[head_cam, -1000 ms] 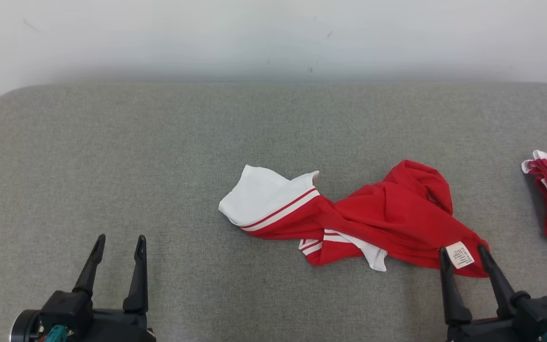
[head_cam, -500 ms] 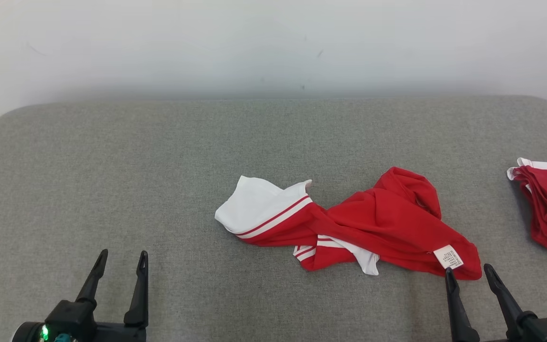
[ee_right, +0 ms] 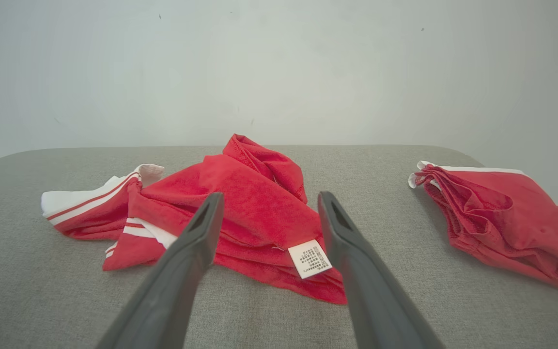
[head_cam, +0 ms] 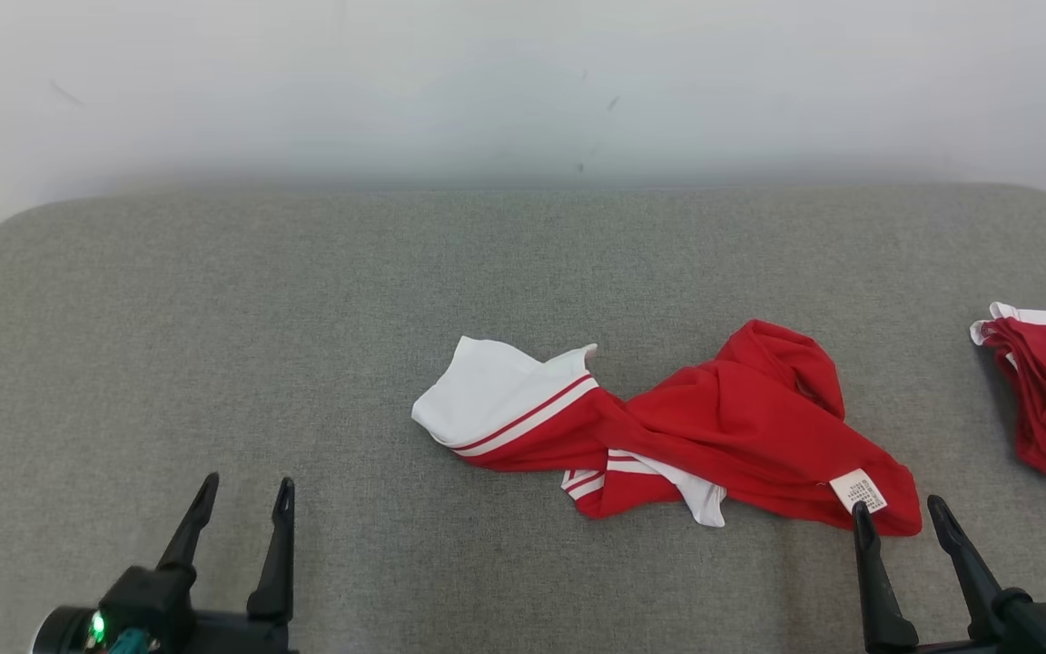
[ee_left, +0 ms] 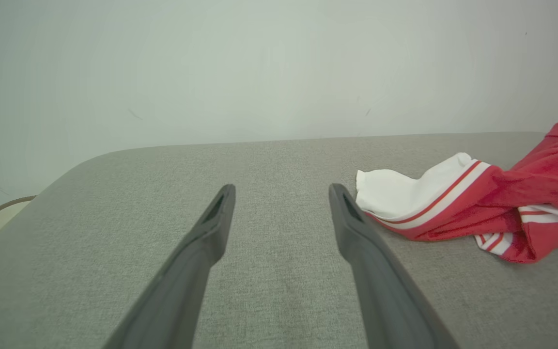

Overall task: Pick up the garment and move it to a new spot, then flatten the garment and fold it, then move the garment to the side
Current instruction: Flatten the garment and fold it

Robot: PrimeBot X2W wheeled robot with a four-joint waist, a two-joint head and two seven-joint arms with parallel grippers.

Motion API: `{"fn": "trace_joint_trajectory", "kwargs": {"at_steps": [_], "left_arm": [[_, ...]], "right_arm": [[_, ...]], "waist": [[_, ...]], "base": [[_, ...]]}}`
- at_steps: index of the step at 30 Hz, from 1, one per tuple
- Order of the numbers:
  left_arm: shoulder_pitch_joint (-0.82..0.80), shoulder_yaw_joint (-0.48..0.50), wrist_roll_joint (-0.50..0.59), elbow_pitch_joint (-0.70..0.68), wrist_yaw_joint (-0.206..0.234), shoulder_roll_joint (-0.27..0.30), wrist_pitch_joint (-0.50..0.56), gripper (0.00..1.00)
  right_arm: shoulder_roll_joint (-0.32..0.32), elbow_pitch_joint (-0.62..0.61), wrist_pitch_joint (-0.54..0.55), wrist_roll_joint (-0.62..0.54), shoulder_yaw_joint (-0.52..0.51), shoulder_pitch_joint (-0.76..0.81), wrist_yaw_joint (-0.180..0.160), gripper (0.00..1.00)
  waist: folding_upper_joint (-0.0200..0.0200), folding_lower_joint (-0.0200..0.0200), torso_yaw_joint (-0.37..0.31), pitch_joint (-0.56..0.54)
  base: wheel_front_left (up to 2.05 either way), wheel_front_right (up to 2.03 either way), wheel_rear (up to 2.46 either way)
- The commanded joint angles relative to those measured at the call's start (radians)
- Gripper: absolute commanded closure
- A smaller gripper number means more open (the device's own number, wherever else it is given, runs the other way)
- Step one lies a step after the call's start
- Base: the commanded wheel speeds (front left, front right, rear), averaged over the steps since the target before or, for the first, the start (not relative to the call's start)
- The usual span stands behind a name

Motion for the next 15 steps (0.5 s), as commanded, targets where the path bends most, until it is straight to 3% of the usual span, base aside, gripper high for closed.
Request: {"fn": "trace_joint_trajectory", "kwargs": {"at_steps": [1,8,15], "left_arm": [[-0.017,-0.005,-0.003,0.003,-0.003,0.005,0.004,0.00],[-0.194,-0.061,-0.014,0.030,-0.090,-0.009,0.065,0.00],[-0.433,-0.121,-0.086,0.258,-0.217,-0.069,0.207,0.00]], "right_arm": [[0.002,-0.005,-0.005,0.005,0.001,-0.009,-0.001,0.00],[-0.008,-0.014,-0.004,0.016,0.026,-0.036,-0.001,0.00],[-0.008,0.003,-0.020,0.031,0.066,-0.080,-0.001,0.00]], "waist": [[0.0000,0.0001,0.000,0.003],[0.0000,0.0001,-0.024,0.048],[0.0000,0.0001,-0.105,0.124]], "base": [[0.00,0.00,0.00],[0.00,0.00,0.00],[0.00,0.00,0.00]]}}
